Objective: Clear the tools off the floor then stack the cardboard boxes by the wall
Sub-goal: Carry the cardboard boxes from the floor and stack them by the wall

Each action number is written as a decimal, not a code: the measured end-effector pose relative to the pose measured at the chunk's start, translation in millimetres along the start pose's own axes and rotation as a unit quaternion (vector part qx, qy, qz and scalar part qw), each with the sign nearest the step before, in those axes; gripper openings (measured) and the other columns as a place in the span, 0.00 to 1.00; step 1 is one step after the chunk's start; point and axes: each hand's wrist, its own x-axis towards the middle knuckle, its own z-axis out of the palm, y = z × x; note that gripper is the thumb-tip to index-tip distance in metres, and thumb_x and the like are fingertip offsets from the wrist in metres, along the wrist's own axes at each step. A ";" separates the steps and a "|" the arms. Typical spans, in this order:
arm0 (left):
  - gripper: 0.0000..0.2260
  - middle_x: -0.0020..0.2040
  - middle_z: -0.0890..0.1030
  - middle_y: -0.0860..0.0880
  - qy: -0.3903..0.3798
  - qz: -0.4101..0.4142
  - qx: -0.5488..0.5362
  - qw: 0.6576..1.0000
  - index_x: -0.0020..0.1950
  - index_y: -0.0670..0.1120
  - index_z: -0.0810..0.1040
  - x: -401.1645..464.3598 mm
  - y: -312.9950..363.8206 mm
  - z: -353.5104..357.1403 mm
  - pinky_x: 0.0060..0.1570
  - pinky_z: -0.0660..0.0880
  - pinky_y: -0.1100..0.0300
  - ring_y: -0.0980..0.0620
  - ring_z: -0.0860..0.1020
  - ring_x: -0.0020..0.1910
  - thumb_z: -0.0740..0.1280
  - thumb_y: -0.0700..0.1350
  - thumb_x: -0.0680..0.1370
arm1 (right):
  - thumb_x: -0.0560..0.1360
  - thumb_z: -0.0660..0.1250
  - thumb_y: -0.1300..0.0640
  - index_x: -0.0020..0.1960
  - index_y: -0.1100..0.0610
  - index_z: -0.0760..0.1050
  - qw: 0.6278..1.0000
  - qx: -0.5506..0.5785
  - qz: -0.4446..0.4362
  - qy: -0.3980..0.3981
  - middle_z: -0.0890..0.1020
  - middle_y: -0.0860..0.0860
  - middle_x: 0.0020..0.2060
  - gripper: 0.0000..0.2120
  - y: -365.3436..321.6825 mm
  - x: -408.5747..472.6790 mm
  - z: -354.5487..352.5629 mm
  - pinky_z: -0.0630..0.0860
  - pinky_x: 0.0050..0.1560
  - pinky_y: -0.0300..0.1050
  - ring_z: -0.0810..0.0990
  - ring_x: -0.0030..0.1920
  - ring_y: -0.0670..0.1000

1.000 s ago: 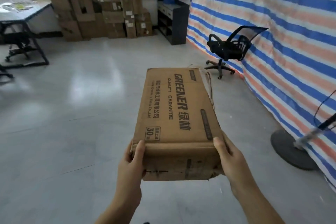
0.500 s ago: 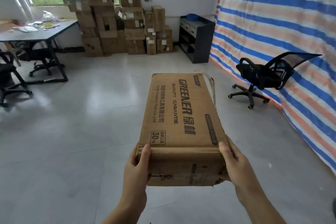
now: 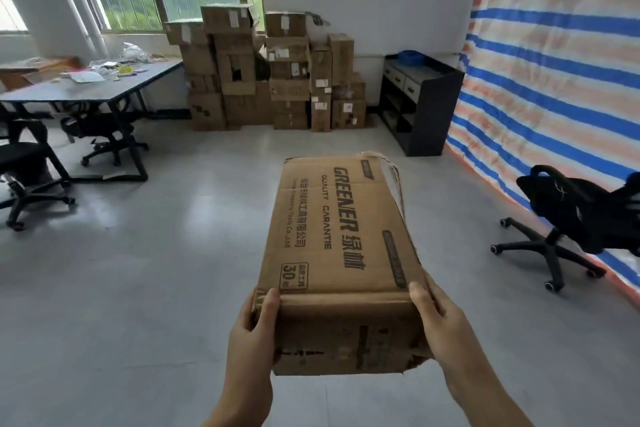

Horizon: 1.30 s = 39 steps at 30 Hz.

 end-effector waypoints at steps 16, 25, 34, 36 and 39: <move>0.06 0.48 0.77 0.53 0.032 0.011 -0.013 0.999 0.52 0.52 0.76 406.6 84.2 190.5 0.38 0.72 0.54 0.54 0.74 0.47 0.63 0.51 0.78 | 0.78 0.53 0.42 0.72 0.41 0.61 0.998 -0.041 -0.027 -0.034 0.77 0.49 0.60 0.22 -102.0 454.0 97.2 0.72 0.58 0.41 0.76 0.59 0.51; 0.06 0.49 0.78 0.53 -0.015 0.018 -0.001 1.000 0.53 0.55 0.76 629.4 170.7 270.5 0.39 0.73 0.54 0.53 0.76 0.49 0.62 0.52 0.78 | 0.79 0.53 0.43 0.64 0.35 0.62 0.999 -0.018 -0.021 -0.018 0.78 0.48 0.56 0.14 -194.8 664.9 169.2 0.74 0.54 0.42 0.77 0.55 0.49; 0.06 0.48 0.79 0.54 -0.021 0.028 -0.004 0.999 0.52 0.54 0.77 851.3 204.7 363.7 0.37 0.72 0.56 0.54 0.76 0.47 0.62 0.51 0.79 | 0.79 0.51 0.43 0.71 0.40 0.60 0.999 -0.022 -0.033 -0.013 0.78 0.50 0.57 0.21 -240.7 893.5 227.2 0.73 0.51 0.39 0.77 0.54 0.49; 0.06 0.49 0.79 0.53 -0.019 0.028 -0.003 0.999 0.52 0.54 0.77 907.0 210.9 390.0 0.37 0.72 0.55 0.54 0.75 0.48 0.62 0.51 0.79 | 0.79 0.51 0.43 0.72 0.41 0.58 0.999 -0.032 -0.039 -0.017 0.77 0.50 0.59 0.22 -252.0 953.5 238.1 0.70 0.61 0.46 0.76 0.58 0.51; 0.09 0.50 0.78 0.52 -0.023 0.022 -0.004 0.999 0.55 0.52 0.76 986.9 235.9 430.2 0.39 0.74 0.54 0.53 0.75 0.48 0.62 0.52 0.78 | 0.79 0.52 0.43 0.72 0.41 0.59 0.998 -0.036 -0.042 -0.021 0.78 0.50 0.59 0.22 -280.3 1045.2 253.0 0.68 0.65 0.50 0.75 0.60 0.52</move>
